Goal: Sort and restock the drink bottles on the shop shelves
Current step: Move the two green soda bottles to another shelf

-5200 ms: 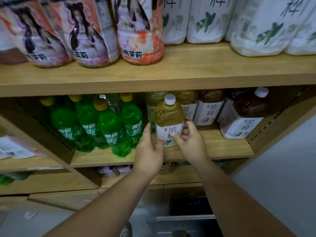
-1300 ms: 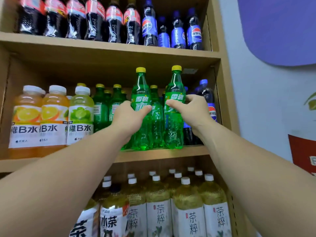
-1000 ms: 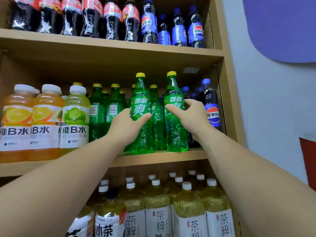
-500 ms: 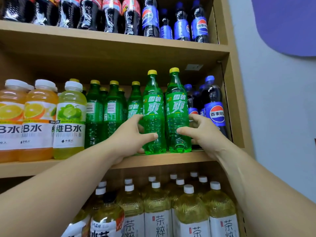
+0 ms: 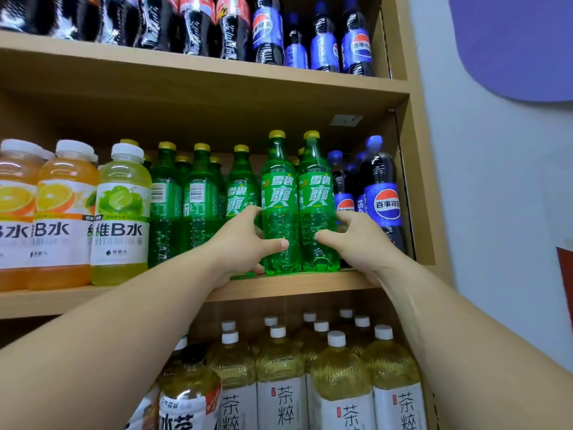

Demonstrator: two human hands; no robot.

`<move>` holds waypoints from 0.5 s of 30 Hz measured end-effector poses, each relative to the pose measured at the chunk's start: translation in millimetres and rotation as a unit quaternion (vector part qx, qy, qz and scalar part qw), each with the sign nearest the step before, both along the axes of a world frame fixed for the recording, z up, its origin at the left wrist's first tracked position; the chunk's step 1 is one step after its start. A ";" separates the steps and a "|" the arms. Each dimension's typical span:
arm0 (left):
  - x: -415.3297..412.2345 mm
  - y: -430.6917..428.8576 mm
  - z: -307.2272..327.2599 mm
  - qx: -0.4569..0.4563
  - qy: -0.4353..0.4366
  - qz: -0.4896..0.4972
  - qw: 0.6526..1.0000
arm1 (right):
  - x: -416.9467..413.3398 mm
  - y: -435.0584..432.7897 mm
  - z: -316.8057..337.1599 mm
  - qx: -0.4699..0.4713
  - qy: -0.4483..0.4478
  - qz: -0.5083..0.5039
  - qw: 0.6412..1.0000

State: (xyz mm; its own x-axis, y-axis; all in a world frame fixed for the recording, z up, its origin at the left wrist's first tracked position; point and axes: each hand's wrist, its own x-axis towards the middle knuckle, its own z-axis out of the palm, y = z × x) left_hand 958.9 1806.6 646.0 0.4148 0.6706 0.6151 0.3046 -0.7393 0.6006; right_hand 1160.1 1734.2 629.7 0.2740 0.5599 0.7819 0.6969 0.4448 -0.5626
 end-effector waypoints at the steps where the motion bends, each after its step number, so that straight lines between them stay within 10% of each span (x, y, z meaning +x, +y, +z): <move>1: 0.5 0.8 -0.9 0.003 0.001 0.000 1.000 | 0.0 0.5 0.5 -0.005 -0.001 -0.005 1.000; 9: -11.6 -11.3 -11.4 0.140 -0.034 0.080 0.986 | -8.8 0.2 -2.0 -0.033 -0.013 -0.125 0.992; 15: -84.7 -52.6 -64.8 0.228 -0.144 0.051 0.962 | -53.2 -34.0 -59.9 0.199 -0.003 -0.134 0.971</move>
State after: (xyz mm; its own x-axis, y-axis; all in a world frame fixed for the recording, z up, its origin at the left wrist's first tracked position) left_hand 874.3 1754.1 581.2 0.1308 0.3317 0.9343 0.2589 -0.9211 0.2908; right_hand 1107.0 1700.2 569.7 0.3624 0.1227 0.9239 0.8200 0.4291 -0.3786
